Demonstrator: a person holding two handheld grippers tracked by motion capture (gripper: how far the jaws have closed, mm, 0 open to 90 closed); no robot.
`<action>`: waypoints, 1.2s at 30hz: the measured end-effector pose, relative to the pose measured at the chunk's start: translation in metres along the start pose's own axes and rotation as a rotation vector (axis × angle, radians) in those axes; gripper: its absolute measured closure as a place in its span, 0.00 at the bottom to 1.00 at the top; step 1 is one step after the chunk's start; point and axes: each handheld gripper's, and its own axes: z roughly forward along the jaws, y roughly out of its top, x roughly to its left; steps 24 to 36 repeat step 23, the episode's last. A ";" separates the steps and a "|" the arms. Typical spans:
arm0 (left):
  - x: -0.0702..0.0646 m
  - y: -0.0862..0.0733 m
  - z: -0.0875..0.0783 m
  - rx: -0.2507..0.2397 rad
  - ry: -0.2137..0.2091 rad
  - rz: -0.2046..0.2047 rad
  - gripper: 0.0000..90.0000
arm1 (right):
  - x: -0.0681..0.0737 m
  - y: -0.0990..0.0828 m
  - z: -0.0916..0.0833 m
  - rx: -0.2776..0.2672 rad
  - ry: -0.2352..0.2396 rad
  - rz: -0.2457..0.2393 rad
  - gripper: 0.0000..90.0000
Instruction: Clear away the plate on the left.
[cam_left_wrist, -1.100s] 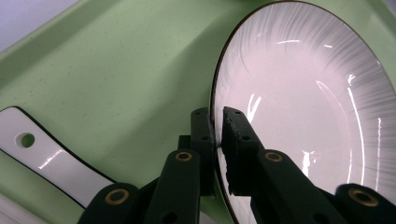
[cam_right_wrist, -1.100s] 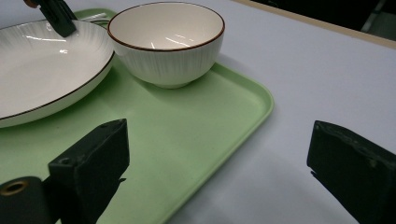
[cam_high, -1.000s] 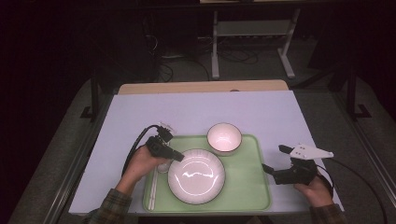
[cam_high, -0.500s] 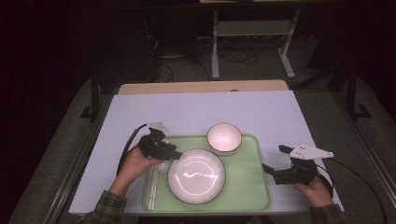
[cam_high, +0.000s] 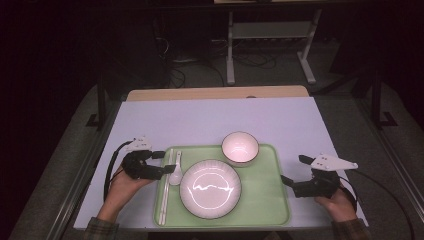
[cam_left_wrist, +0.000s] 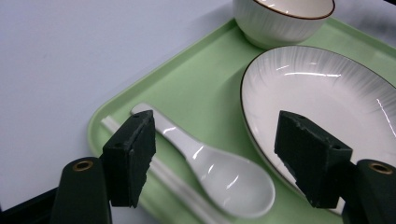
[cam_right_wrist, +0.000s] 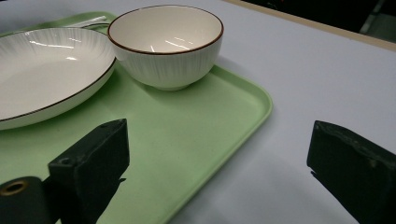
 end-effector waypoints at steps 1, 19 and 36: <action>0.001 -0.004 -0.004 -0.008 0.012 -0.001 0.30 | 0.000 0.000 0.000 -0.001 0.001 0.001 0.05; 0.009 -0.051 -0.036 -0.088 0.129 -0.041 0.18 | 0.001 0.002 -0.002 -0.018 0.001 -0.003 0.05; 0.010 -0.051 -0.035 -0.081 0.130 -0.038 0.18 | 0.002 0.002 -0.002 -0.019 0.001 -0.008 0.05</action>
